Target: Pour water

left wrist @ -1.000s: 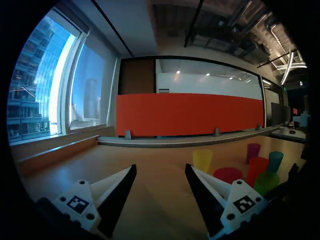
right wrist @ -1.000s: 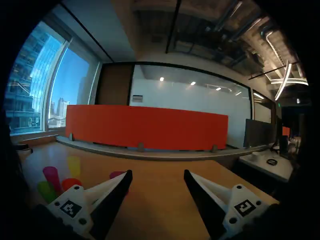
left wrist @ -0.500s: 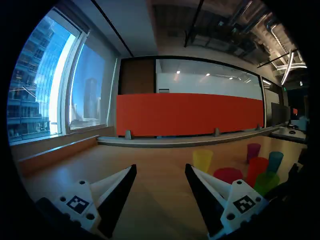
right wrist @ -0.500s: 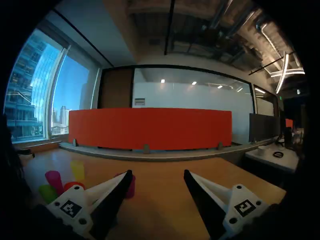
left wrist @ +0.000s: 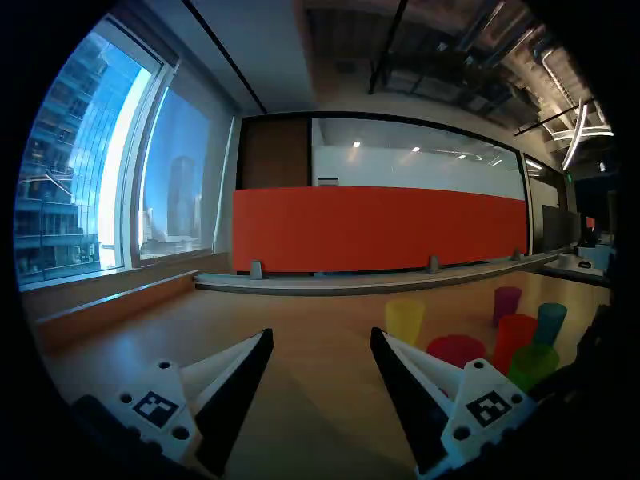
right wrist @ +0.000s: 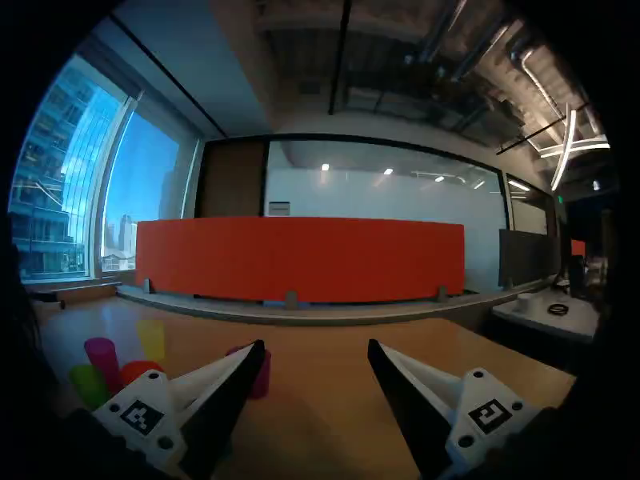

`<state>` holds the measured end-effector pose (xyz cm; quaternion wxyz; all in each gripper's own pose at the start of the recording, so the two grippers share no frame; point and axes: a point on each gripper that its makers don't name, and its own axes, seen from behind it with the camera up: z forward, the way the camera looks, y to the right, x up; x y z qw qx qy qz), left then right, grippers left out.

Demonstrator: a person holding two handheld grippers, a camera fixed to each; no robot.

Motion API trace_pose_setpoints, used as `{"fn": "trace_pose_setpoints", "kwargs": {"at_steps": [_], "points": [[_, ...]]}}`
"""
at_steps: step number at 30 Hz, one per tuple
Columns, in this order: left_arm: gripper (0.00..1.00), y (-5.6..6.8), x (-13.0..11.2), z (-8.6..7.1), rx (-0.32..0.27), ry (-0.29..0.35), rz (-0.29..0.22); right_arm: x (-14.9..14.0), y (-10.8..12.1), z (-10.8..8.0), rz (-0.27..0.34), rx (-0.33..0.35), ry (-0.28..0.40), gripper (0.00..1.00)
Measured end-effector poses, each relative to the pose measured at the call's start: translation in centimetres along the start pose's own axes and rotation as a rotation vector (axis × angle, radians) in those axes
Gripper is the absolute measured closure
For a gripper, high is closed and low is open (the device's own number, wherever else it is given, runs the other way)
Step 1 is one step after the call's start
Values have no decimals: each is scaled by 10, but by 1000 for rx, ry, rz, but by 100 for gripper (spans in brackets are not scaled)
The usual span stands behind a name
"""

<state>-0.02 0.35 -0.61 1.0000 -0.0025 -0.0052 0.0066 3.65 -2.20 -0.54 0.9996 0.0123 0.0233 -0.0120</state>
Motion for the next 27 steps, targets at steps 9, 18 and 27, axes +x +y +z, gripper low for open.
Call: {"fn": "trace_pose_setpoints", "kwargs": {"at_steps": [9, 18, 27], "points": [[10, 0, -1, 0, 0, 0, 0, -16, 7, 2, 12, 2, -18, 0], [10, 0, -1, 0, 0, 0, 0, -29, 9, 2, 5, 8, -25, 0], [10, 1, -1, 0, 0, 0, 0, -35, 13, 4, 17, -1, -30, 0]]}}
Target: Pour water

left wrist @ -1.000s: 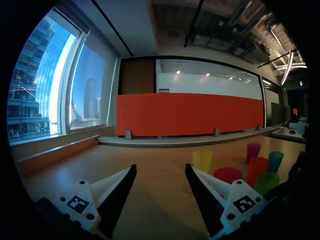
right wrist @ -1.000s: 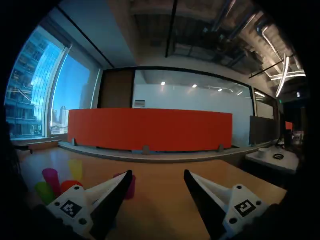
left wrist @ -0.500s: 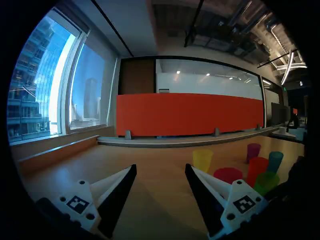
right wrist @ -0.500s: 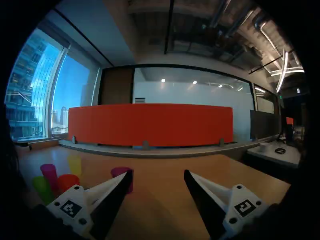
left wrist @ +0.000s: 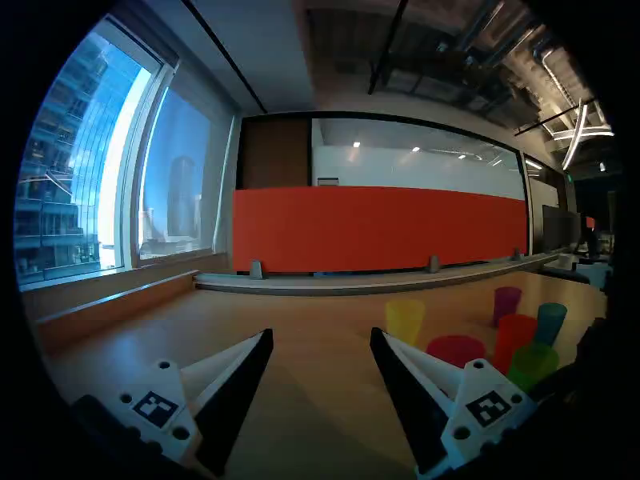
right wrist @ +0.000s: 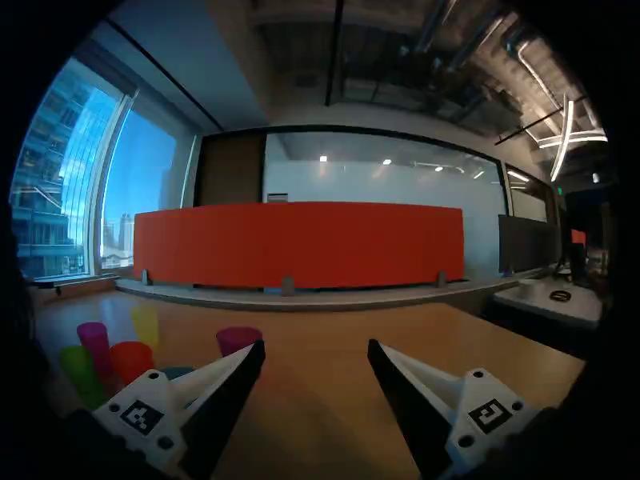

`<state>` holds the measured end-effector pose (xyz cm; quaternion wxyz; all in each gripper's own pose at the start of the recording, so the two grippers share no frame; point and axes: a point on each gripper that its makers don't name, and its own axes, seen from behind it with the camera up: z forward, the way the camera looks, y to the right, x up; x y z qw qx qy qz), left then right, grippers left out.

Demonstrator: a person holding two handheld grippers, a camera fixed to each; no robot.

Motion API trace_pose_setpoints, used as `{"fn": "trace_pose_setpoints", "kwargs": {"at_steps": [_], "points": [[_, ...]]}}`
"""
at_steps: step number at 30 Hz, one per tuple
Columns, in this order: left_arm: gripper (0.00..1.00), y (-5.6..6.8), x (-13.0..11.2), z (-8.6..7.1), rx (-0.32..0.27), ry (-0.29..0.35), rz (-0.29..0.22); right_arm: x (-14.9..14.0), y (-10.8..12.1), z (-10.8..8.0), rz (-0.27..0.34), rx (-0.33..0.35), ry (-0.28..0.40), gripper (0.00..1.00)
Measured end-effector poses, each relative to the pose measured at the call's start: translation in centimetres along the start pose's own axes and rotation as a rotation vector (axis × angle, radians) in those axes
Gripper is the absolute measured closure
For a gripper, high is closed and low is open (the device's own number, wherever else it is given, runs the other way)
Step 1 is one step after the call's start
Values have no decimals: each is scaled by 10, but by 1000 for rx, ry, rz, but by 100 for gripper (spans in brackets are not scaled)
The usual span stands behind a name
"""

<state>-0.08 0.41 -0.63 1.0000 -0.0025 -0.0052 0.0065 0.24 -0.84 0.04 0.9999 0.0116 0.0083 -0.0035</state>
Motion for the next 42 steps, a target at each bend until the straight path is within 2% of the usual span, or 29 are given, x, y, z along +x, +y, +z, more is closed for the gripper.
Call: {"fn": "trace_pose_setpoints", "kwargs": {"at_steps": [42], "points": [[10, -1, 0, 0, 0, 0, 0, -5, 0, -3, -4, -7, -14, 0]]}}
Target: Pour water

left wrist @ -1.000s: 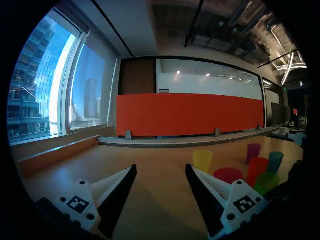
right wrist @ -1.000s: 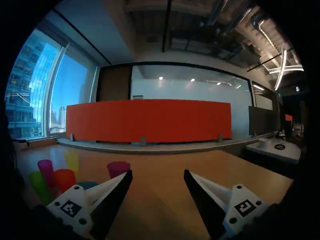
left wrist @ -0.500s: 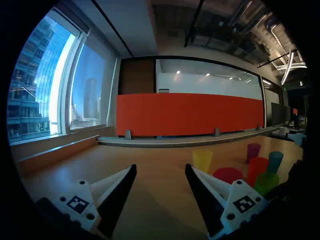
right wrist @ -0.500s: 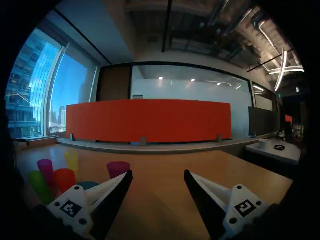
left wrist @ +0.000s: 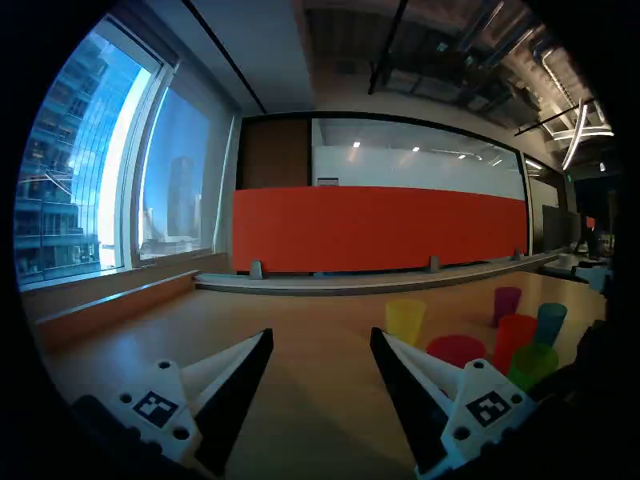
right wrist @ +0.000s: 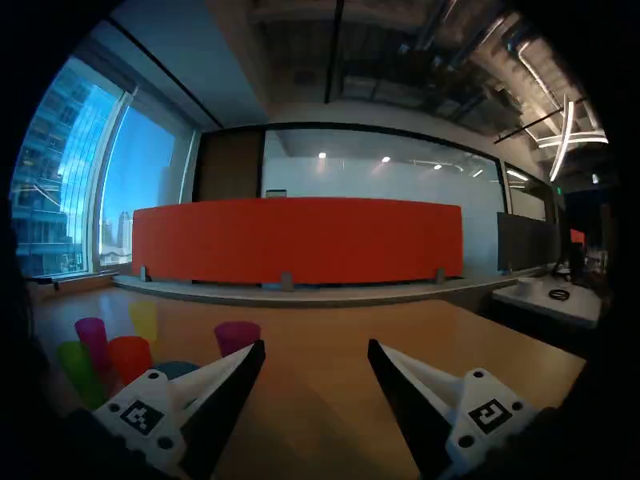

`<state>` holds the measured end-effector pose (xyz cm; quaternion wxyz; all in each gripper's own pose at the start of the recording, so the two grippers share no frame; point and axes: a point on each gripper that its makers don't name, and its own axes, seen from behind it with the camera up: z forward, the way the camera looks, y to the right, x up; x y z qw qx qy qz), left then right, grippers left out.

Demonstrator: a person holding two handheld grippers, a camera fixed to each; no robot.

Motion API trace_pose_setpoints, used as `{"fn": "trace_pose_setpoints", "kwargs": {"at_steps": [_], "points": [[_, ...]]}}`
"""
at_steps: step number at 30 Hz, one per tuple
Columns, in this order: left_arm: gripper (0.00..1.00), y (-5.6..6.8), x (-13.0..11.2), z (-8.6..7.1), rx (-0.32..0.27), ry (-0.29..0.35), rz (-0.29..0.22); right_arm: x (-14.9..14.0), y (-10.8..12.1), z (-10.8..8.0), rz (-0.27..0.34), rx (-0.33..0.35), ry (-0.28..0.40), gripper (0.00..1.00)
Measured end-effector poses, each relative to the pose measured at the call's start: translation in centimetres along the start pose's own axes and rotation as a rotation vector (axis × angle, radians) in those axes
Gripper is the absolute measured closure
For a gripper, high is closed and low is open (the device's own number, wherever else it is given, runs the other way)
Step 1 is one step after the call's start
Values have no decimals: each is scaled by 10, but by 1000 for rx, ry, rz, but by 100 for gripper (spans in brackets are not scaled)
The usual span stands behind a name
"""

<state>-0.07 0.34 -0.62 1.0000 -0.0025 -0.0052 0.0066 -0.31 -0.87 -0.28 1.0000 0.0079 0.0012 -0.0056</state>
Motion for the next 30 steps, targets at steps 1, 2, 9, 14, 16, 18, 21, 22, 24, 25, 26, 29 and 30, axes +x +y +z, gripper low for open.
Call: {"fn": "trace_pose_setpoints", "kwargs": {"at_steps": [1, 2, 9, 14, 16, 18, 21, 22, 24, 25, 26, 29, 30], "points": [[10, 0, 0, 0, 0, 0, 0, 0, 0, 0, 0, 0, 0, 0], [10, 0, 0, 0, 0, 0, 0, 0, 0, 0, 0, 0, 0, 0], [10, 0, 0, 0, 0, 0, 0, -2, 1, 1, 1, 0, 0, 0], [10, 0, 0, 1, 0, 0, 0, -2, 1, 1, 1, -1, 0, 0], [10, 0, 0, 1, 0, 0, 0, -2, 1, 2, 1, -1, 0, 0], [10, 0, 0, 1, 0, 0, 0, -1, 1, 2, 1, 0, 0, 0], [10, 0, 0, 0, 0, 0, 0, -1, 1, 2, 1, -1, 0, 0], [10, 0, 0, 0, 0, 0, 0, -1, 1, 2, 0, -1, 0, 0], [10, 0, 0, 0, 0, 0, 0, 0, 1, 2, 0, -1, 0, 0], [10, 0, 0, 0, 0, 0, 0, -1, 0, 2, 0, -1, 0, 0], [10, 1, 0, 0, 0, 0, 0, -1, 0, 2, 0, -1, 0, 0], [10, 0, 0, 1, 0, 0, 0, -1, 0, 2, 0, -1, 0, 0], [10, 0, 0, 1, 0, 0, 0, -1, 0, 2, 0, -1, 0, 0]]}}
